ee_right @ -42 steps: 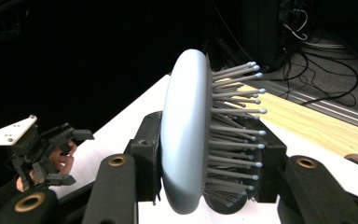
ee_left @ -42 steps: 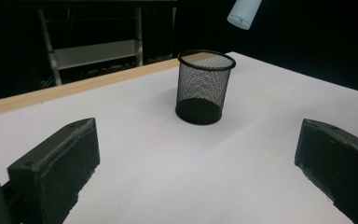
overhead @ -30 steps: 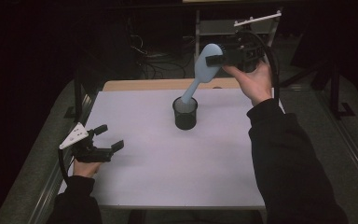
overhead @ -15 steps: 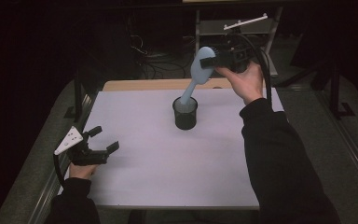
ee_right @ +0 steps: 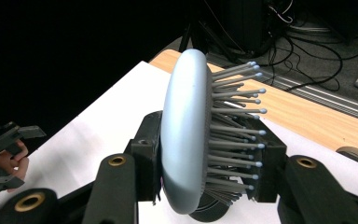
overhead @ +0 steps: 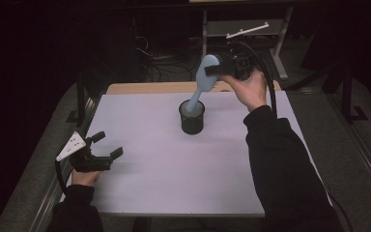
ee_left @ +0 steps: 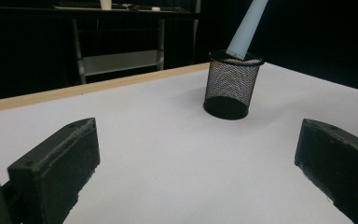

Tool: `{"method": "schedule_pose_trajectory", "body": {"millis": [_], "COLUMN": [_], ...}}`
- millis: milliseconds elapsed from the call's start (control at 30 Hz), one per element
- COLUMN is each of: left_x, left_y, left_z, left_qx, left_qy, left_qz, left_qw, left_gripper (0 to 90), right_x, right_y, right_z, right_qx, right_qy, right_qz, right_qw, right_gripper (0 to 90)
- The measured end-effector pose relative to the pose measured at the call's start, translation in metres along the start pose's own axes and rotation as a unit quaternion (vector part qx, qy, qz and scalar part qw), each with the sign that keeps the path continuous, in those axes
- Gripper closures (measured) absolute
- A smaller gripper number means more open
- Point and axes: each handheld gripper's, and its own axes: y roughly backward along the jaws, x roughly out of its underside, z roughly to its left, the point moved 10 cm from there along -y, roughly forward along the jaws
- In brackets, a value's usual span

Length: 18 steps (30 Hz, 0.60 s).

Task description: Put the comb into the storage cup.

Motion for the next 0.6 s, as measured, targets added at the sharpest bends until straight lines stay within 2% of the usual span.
{"method": "schedule_pose_trajectory", "body": {"millis": [267, 600], "left_x": [0.001, 0.002], "left_y": [0.001, 0.0], "left_z": [0.0, 0.0], "left_qx": [0.001, 0.0], "left_qy": [0.006, 0.001], "left_qz": [0.006, 0.008], "left_qw": [1.0, 1.0], "left_gripper": [0.0, 0.0], "right_x": [0.012, 0.024], "right_y": [-0.013, -0.024], "right_z": [-0.01, -0.02], "right_qx": [0.002, 0.002], "right_qy": [-0.011, -0.028], "right_qz": [0.005, 0.009], "right_qw": [0.9999, 0.9996], "right_gripper": [54.1, 54.1]}}
